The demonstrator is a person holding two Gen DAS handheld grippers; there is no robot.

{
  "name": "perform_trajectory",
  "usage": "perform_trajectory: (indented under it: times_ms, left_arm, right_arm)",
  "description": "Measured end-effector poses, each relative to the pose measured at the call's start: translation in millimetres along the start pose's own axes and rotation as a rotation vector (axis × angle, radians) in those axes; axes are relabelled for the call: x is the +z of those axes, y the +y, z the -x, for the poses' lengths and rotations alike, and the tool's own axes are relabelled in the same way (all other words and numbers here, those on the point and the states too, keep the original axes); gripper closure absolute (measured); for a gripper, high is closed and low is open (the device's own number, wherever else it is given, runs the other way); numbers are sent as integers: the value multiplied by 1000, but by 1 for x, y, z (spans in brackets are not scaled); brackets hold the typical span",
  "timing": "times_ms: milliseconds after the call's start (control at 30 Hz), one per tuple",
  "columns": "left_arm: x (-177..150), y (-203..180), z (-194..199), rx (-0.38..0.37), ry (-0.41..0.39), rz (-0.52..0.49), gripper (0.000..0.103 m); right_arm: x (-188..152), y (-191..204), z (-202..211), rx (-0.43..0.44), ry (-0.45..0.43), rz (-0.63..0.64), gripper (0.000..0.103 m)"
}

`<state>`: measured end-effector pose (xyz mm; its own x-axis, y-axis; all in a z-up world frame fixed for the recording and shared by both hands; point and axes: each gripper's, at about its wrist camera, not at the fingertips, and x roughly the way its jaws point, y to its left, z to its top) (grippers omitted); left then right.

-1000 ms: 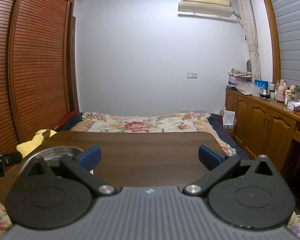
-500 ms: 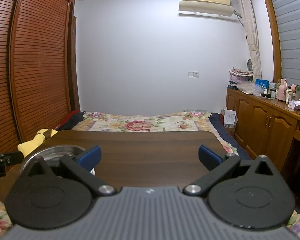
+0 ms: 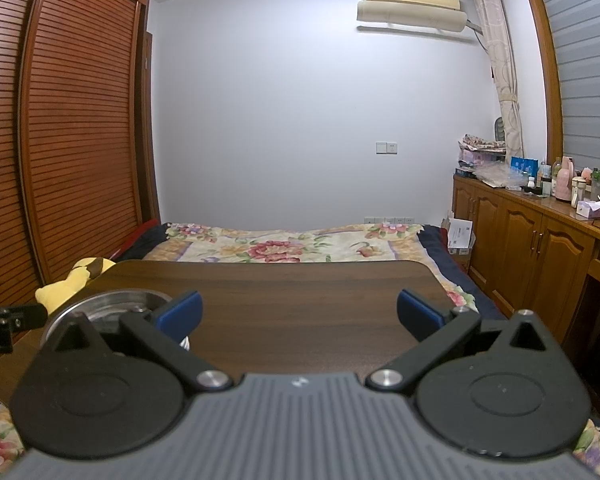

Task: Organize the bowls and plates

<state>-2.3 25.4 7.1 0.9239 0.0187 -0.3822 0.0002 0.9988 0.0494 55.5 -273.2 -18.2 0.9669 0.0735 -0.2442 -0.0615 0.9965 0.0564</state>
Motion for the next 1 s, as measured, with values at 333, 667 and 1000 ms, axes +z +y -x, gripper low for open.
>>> perform_trajectory:
  times_ms: [333, 667, 1000]
  left_arm:
    - [1, -1, 0, 1, -1, -2, 0]
    - [1, -1, 1, 0, -2, -3, 0]
    - [1, -2, 1, 1, -1, -3, 0]
  right_arm:
    - [1, 0, 0, 1, 2, -5, 0]
    - [1, 0, 0, 0, 2, -5, 0]
    - [-1, 0, 1, -2, -2, -3, 0]
